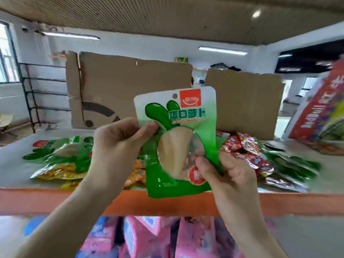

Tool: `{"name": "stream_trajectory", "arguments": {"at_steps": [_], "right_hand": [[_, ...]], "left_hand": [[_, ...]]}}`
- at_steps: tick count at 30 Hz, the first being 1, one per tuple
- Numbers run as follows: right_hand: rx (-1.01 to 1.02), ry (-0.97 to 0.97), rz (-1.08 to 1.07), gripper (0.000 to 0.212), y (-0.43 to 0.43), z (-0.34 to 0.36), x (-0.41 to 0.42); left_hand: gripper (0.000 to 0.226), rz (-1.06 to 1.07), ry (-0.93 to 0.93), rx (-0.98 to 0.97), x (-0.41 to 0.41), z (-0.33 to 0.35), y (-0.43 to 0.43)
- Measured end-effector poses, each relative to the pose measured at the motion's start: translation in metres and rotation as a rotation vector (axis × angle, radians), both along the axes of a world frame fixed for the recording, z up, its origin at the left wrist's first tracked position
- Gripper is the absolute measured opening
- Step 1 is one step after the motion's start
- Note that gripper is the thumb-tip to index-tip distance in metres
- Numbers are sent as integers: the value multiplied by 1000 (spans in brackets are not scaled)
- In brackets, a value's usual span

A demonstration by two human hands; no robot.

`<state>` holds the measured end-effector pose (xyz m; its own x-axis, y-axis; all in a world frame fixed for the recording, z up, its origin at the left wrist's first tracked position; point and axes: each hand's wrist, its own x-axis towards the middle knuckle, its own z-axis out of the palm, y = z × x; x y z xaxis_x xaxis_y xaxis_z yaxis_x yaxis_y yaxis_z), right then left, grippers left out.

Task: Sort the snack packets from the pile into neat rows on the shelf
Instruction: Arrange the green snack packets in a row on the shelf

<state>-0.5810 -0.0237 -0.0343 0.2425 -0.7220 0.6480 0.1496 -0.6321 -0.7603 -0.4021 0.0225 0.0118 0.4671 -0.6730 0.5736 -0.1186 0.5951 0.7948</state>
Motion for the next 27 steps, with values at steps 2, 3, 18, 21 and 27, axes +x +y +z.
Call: {"name": "stream_trajectory", "arguments": {"at_steps": [2, 3, 18, 21, 27], "right_hand": [[-7, 70, -43, 38, 2, -12, -14], [-23, 96, -82, 41, 3, -17, -20], [67, -44, -393, 13, 17, -19, -183], [122, -102, -432, 18, 20, -20, -233], [195, -92, -449, 19, 26, -31, -334]], "left_hand": [[17, 0, -19, -2, -13, -4, -11], [21, 3, -37, 3, -21, -5, -15], [18, -349, -161, 110, -192, -9, -28], [16, -391, -241, 112, -241, -11, -31], [11, -394, -216, 111, -341, -15, -46]]}}
